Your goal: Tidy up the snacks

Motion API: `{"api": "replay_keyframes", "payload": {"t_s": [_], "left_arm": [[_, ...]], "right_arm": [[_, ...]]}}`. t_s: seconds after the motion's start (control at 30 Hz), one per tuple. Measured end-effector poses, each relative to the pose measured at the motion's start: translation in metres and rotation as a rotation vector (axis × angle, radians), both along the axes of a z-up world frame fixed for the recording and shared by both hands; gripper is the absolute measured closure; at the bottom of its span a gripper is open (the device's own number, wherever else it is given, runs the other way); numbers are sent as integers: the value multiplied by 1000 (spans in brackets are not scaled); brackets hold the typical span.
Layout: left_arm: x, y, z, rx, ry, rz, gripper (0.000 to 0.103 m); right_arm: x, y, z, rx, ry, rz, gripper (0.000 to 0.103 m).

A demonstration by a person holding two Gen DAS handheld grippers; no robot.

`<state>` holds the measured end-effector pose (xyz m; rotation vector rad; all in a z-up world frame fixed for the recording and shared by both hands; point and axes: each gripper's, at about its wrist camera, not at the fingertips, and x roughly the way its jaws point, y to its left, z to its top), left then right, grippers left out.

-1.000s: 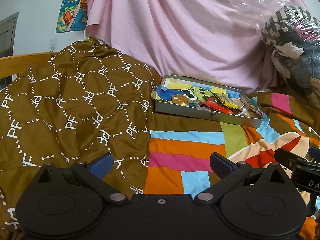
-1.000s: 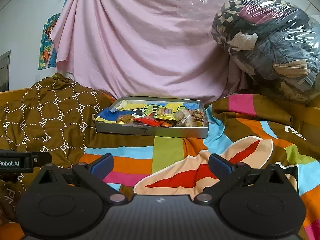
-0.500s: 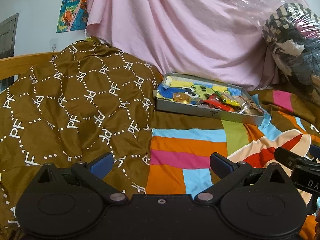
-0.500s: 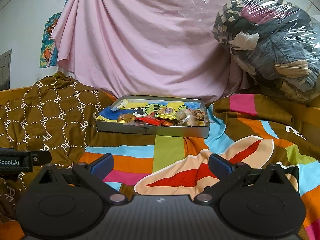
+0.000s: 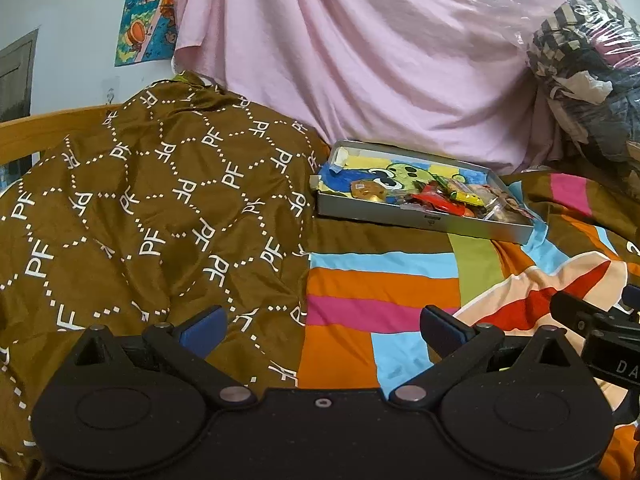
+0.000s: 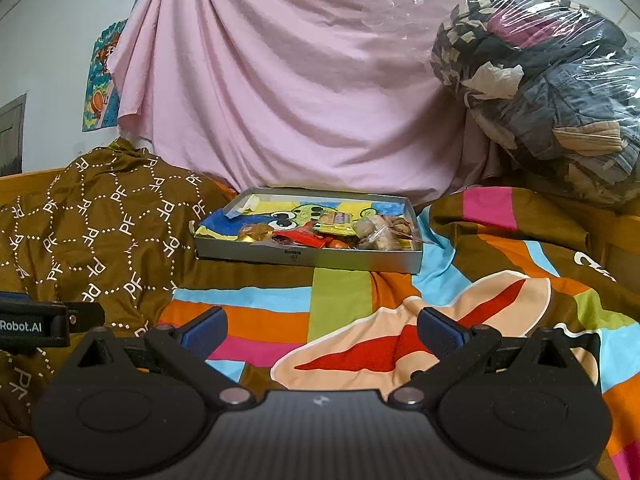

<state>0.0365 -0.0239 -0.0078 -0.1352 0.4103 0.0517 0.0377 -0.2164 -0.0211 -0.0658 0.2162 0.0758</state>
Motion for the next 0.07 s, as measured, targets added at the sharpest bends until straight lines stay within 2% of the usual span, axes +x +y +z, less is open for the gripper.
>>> {"api": "replay_keyframes", "payload": {"t_s": [0.07], "left_arm": [[0, 0, 0, -5, 2, 1, 1]], "right_arm": [[0, 0, 0, 0, 0, 0, 0]]}}
